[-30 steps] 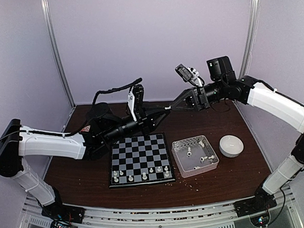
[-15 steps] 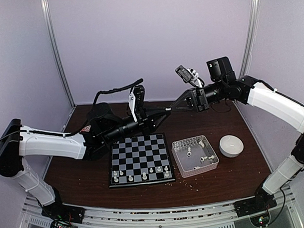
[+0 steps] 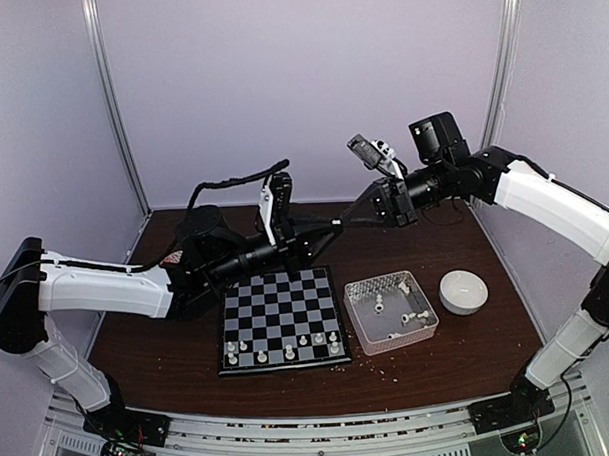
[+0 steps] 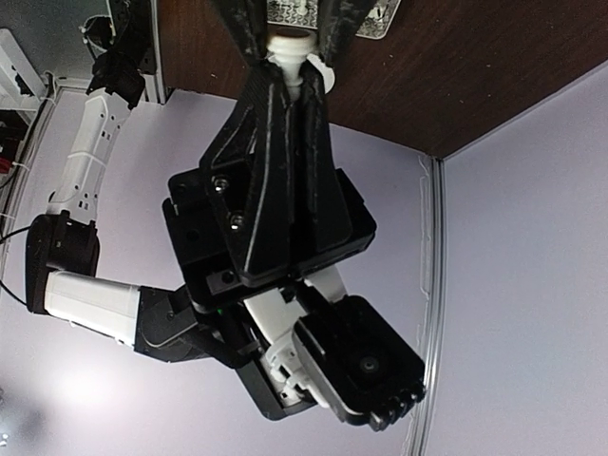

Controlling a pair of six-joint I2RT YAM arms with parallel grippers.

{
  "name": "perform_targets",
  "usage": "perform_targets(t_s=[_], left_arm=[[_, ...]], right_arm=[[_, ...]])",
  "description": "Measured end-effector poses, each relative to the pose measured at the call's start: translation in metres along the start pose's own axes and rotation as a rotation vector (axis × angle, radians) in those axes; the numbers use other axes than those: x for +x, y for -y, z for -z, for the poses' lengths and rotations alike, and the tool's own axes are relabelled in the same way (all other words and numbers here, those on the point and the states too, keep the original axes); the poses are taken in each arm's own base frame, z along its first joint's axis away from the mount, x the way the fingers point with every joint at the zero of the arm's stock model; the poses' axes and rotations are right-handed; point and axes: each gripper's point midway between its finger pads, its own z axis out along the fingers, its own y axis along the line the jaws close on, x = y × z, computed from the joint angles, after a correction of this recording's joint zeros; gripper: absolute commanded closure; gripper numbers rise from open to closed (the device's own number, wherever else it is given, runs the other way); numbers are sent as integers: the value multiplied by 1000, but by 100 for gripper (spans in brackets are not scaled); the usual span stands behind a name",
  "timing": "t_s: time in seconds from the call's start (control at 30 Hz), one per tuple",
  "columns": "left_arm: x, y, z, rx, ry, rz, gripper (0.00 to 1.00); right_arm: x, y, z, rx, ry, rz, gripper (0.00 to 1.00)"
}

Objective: Set up the chess pieces on the board
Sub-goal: Place the chess piece on the chessboard.

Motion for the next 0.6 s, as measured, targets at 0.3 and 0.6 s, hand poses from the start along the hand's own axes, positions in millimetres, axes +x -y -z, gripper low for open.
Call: perform_targets(t_s=[0.3,0.6], left_arm=[[23,-29,30,-181,-119,4,47],[-15,-64,128,-521,-108,-85,40]], right_arm=[[-8,5,2,139,-98,141,100],[70,48,-53,334,-513,275,100]])
